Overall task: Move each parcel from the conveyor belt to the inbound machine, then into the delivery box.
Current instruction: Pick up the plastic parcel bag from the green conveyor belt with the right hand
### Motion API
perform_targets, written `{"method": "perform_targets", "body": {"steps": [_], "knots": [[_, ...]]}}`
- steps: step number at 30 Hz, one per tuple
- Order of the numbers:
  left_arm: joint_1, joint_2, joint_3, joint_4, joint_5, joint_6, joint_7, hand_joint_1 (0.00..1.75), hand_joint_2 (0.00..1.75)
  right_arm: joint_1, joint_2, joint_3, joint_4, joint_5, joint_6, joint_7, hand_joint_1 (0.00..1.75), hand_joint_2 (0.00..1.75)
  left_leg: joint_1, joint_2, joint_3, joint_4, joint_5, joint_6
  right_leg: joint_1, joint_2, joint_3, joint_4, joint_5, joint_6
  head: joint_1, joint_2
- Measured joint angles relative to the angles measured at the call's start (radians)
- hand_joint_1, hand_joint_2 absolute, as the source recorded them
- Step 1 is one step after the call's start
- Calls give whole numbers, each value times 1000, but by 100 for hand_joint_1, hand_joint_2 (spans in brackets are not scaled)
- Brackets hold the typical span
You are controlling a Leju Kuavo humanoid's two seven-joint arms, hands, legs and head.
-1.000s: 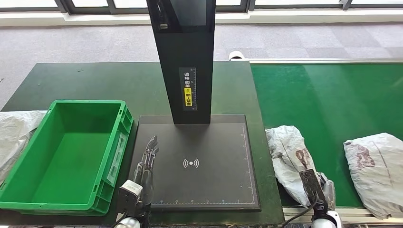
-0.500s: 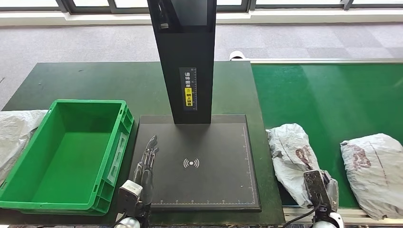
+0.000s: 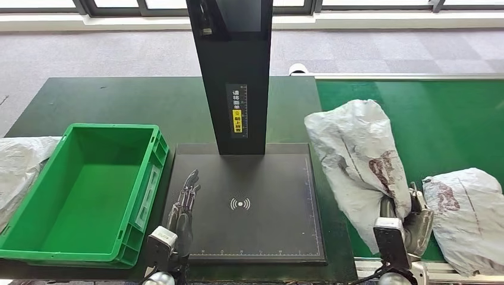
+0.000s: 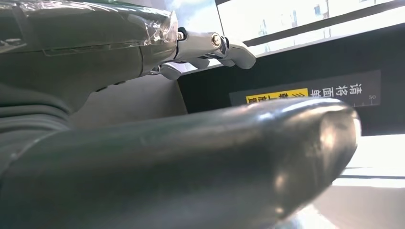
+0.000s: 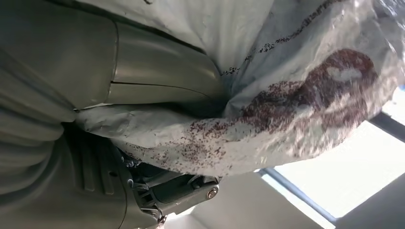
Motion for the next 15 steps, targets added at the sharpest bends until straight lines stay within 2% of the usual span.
{"method": "perform_targets", "body": {"steps": [9,15], "knots": [[1,1,-1,-33,57,40,-12,0,0,25,-8,263,-109,87,-21,0,175,175,0,0,0,0,0,0,0,0,0,0,0,0,0,0],[1,1,-1,-45,60,51,-12,0,0,28,-16,337,-129,89,-24,1,175,175,0,0,0,0,0,0,0,0,0,0,0,0,0,0]]}}
